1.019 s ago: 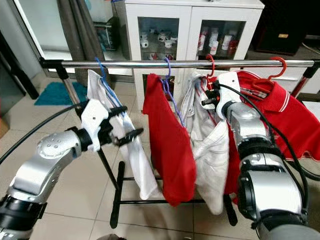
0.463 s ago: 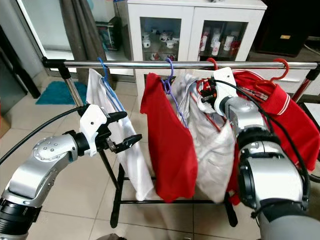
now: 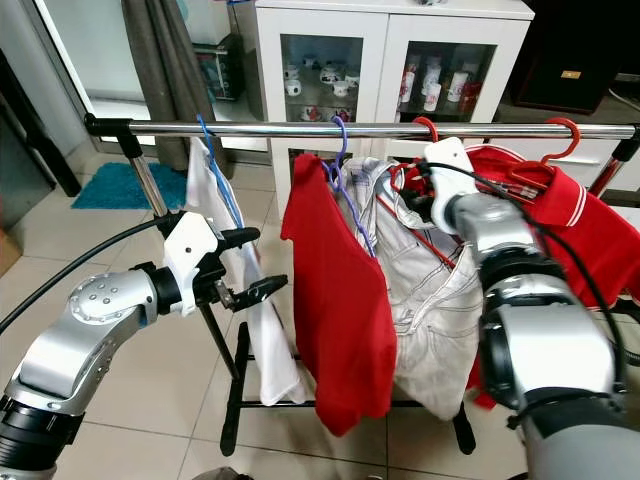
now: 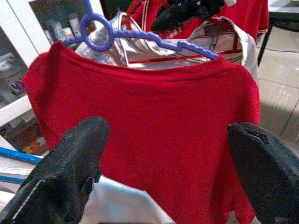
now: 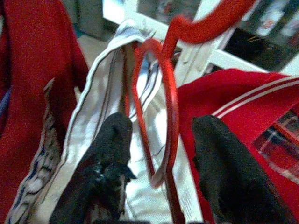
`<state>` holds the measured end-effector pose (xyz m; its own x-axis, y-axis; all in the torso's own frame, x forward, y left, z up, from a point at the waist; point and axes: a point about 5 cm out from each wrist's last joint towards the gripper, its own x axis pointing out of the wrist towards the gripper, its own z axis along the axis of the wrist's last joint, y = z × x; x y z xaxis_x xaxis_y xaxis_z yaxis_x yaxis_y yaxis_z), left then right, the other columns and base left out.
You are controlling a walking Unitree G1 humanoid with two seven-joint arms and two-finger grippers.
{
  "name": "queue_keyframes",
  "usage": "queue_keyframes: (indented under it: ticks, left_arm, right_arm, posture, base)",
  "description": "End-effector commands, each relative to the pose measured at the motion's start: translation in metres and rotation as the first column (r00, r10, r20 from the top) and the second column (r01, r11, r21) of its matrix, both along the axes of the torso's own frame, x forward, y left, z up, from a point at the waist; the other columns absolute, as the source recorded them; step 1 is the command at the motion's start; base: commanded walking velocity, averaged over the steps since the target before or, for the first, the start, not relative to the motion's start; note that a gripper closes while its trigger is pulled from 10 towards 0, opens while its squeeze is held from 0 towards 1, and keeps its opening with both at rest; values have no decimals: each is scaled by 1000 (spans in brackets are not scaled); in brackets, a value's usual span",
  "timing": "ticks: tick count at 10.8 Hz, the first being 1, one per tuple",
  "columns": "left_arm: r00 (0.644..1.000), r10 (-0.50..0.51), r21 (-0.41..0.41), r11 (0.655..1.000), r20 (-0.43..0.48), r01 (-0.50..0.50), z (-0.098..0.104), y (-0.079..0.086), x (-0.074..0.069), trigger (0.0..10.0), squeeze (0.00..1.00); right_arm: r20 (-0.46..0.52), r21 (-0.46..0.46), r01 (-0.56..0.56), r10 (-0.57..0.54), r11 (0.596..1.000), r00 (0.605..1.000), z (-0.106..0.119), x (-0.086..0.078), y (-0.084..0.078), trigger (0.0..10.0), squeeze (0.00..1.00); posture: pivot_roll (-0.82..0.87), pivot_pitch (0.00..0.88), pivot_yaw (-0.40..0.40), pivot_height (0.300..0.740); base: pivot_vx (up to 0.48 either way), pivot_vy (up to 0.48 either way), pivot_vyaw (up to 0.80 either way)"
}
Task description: Hang hanger
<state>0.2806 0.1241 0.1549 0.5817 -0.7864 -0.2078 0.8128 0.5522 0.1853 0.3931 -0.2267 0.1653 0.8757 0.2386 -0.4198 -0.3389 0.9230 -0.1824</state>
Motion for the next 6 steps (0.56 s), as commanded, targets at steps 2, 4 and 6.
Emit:
queue_keyframes:
  ticks: [2,4,6]
  left_arm:
    - [999,-28,4,1000,17,27,4,-1,-2,10000,0]
    - [999,-33,7,999,20,33,4,0,-3,10000,0]
    - [999,-39,4,999,22,39,4,-2,-4,10000,0]
  right_arm:
    - [-4,21,-73,73,997,997,5,-1,-1,10000,0]
    - [-26,-28,-99,99,995,995,9,-3,-11,8745,0]
    - [-58,-29,-156,154,987,986,7,-6,-11,3059,0]
  posture:
    - [-55,0,19,740]
    - [-53,0,13,740]
    - [-52,0,8,740]
  base:
    - [0,0,0]
    - [0,0,0]
    - [0,0,0]
